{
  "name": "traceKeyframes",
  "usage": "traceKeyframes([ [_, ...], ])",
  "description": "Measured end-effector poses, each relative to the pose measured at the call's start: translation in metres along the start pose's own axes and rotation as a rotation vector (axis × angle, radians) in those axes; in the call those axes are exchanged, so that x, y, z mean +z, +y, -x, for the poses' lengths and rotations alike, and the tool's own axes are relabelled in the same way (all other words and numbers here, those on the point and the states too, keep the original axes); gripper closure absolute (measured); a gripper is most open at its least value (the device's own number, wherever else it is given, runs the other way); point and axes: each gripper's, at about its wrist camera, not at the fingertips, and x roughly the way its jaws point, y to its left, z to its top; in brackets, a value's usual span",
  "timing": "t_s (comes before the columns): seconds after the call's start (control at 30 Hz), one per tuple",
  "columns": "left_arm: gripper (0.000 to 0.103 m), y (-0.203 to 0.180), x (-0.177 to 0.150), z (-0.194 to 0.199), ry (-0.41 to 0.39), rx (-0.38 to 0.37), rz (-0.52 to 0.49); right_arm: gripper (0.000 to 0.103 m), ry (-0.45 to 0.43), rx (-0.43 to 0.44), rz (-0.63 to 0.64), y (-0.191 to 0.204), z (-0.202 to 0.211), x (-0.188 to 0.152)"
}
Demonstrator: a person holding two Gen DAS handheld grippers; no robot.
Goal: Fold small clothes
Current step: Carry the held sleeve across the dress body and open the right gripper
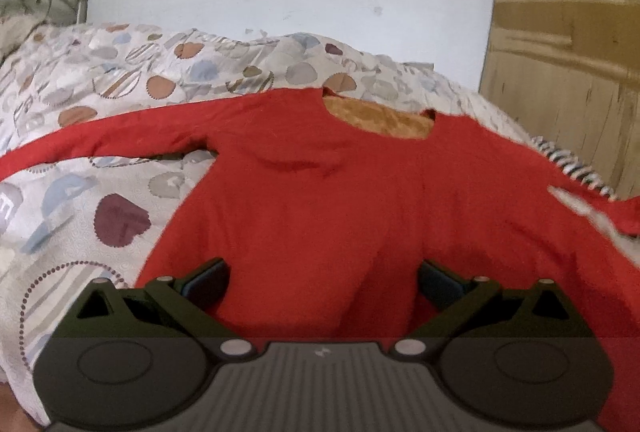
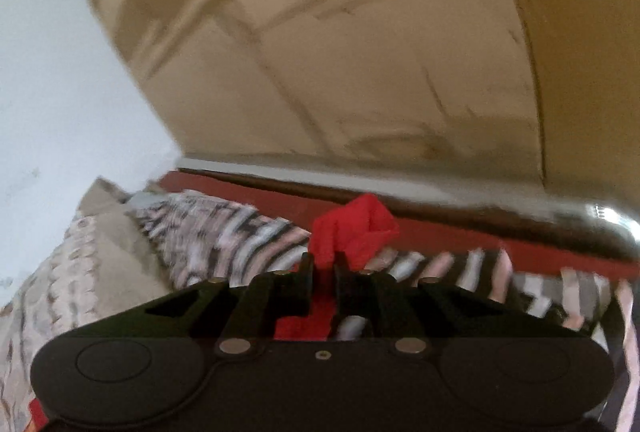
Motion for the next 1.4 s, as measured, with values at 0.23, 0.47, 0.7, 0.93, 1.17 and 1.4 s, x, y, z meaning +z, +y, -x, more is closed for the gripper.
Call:
traceKeyframes([
  [0.23,0.000,0.021,0.027,0.028,-0.040,0.053,0.083,0.094,-0.090,0.196,0.232,0.089,0.068,0.011],
  [0.47,0.000,0.052,0.048,0.057,-0.064,0.094,0.136,0.094,-0.116,0.486,0.431,0.195,0.145,-0.015],
  [0.7,0.000,0.093,0.057,0.083,-0.138,0.138,0.238,0.094,-0.039,0.753,0.597,0.267,0.204,-0.078],
  [0.93,0.000,0.126,0.057,0.091,-0.161,0.209,0.286,0.094,0.024,0.914,0.913,0.299,0.246,-0.184],
  [1.17,0.000,0.140,0.046,0.081,-0.120,0.250,0.306,0.094,0.008,0.966,1.309,0.271,0.263,-0.299],
  [1.4,0.000,0.132,0.041,0.070,-0.104,0.224,0.311,0.080,0.012,1.030,1.459,0.243,0.274,-0.333],
])
